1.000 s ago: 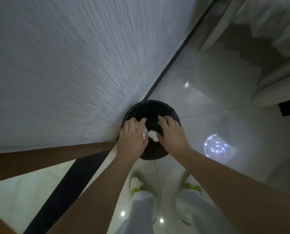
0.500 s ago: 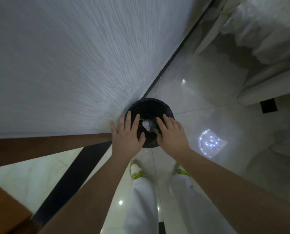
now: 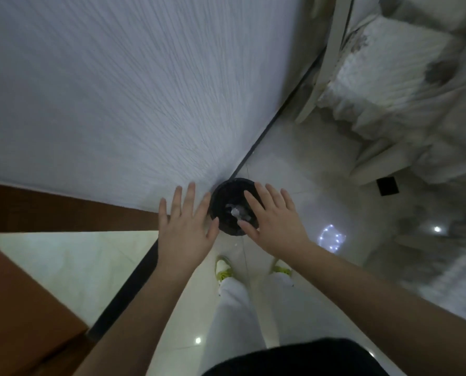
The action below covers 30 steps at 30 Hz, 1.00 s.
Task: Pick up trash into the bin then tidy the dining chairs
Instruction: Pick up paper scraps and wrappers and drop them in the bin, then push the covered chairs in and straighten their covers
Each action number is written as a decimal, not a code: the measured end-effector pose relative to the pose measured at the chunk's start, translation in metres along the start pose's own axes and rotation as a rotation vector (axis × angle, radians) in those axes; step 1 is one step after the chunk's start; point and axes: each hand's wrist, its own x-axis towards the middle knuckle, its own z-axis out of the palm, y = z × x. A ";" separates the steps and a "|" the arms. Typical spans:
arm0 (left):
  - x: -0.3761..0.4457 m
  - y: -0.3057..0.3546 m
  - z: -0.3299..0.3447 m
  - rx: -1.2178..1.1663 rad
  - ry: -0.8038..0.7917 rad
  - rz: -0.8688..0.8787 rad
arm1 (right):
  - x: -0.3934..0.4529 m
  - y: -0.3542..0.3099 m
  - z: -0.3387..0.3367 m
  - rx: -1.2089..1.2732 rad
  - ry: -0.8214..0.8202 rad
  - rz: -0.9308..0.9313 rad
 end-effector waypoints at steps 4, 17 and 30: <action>-0.016 0.014 -0.074 -0.027 0.028 -0.031 | -0.024 -0.003 -0.059 -0.005 0.026 -0.036; -0.039 0.054 -0.183 -0.039 0.069 0.086 | -0.089 0.029 -0.172 -0.059 0.092 0.019; -0.074 0.038 -0.196 -0.058 0.130 0.273 | -0.149 -0.033 -0.185 -0.038 0.166 0.203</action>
